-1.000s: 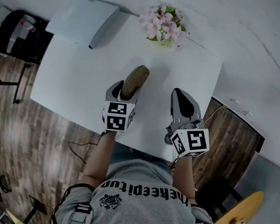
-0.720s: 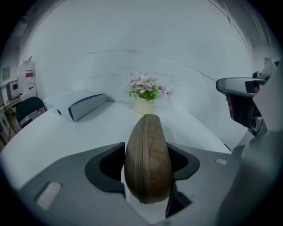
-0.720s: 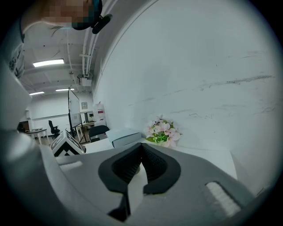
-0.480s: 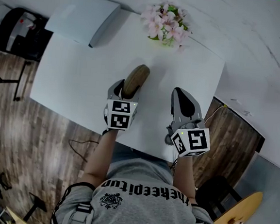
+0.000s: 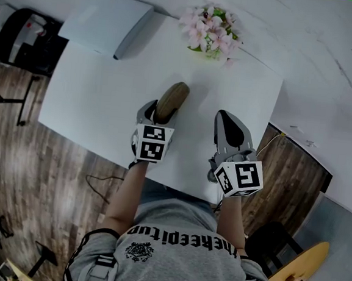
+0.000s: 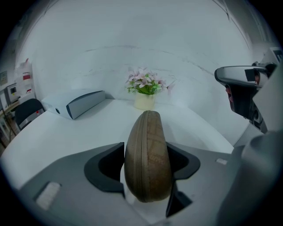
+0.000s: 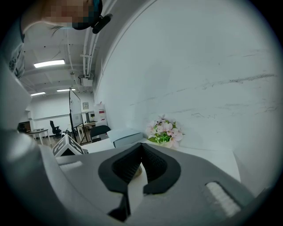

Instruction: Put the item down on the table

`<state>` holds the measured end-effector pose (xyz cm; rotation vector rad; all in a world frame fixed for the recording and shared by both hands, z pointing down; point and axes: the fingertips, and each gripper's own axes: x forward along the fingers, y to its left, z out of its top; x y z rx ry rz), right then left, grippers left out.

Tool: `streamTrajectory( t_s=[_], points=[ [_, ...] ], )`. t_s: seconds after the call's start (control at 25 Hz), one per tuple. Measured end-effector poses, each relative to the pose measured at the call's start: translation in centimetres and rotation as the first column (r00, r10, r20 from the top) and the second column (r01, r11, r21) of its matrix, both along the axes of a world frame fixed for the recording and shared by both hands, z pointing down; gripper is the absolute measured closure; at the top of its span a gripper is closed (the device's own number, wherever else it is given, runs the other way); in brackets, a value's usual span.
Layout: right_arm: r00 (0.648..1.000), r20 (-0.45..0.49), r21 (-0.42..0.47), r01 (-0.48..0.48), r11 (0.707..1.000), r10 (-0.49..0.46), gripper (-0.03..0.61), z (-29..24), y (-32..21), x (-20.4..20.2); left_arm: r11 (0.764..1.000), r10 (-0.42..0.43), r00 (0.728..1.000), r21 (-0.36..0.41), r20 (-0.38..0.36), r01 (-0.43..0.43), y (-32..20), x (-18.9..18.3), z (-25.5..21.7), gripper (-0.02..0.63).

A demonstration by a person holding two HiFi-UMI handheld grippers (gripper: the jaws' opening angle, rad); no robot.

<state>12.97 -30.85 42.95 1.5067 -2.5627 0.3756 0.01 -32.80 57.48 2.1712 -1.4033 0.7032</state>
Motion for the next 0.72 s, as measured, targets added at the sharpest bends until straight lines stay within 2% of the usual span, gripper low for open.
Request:
streamTrajectory(
  t_s=[0.12,0.36,0.72],
  points=[
    [1.000,0.000,0.003,-0.001,1.000,0.001,0.578,-0.1,0.2,-0.1,1.000,0.017,1.000,0.013,0.012,-0.017,0.1,0.0,-0.2,0.312],
    [1.000,-0.001,0.016,-0.001,1.000,0.001,0.578,-0.6,0.7,-0.7,0.997,0.039,0.999,0.060,-0.009,-0.038,0.6,-0.2,-2.0,0.311],
    [1.000,-0.002,0.043,0.005,0.999,-0.005,0.578,-1.5,2.3,-2.4,0.989,0.012,0.997,0.149,-0.082,0.001,2.3,-2.3,-6.1,0.536]
  ],
)
